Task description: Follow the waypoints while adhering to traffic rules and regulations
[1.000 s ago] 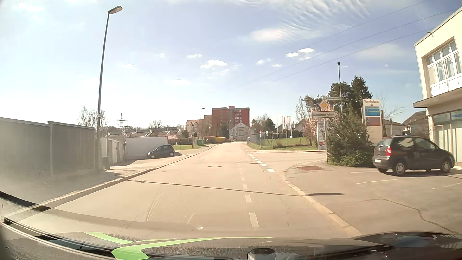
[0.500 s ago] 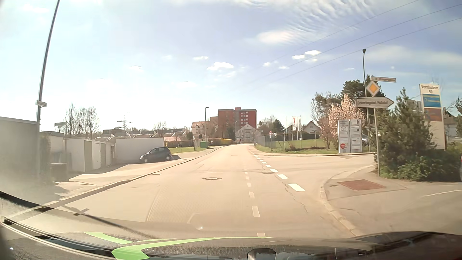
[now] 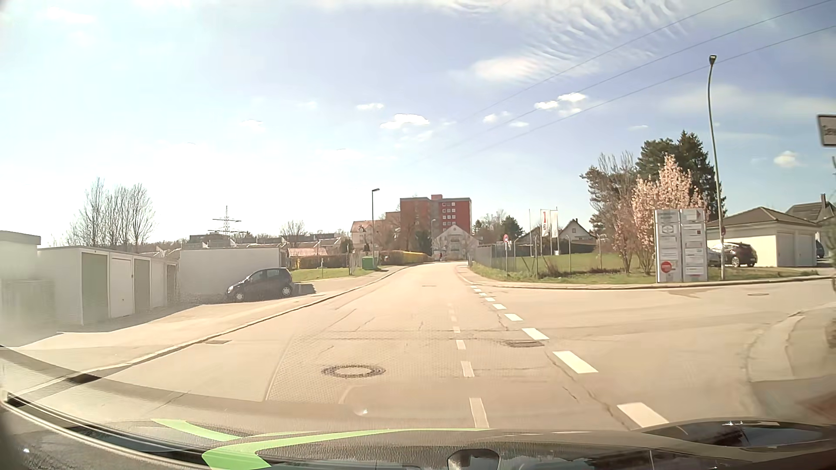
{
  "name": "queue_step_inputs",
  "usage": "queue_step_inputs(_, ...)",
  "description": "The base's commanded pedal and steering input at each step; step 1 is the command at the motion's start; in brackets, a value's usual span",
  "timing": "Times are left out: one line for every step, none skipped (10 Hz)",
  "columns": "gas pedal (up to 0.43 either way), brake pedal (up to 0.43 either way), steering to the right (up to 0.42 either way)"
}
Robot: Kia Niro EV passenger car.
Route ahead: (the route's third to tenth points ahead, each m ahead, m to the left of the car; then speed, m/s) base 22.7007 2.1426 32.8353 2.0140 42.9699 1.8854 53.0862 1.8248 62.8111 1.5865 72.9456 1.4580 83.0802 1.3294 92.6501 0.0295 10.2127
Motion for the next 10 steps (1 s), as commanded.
queue_step_inputs(0.098, 0.0, 0.004)
queue_step_inputs(0.098, 0.0, 0.003)
queue_step_inputs(0.098, 0.0, 0.003)
queue_step_inputs(0.098, 0.0, 0.003)
queue_step_inputs(0.098, 0.0, 0.003)
queue_step_inputs(0.098, 0.0, 0.003)
queue_step_inputs(0.118, 0.0, 0.002)
queue_step_inputs(0.118, 0.0, 0.002)
queue_step_inputs(0.118, 0.0, 0.002)
queue_step_inputs(0.118, 0.0, 0.002)
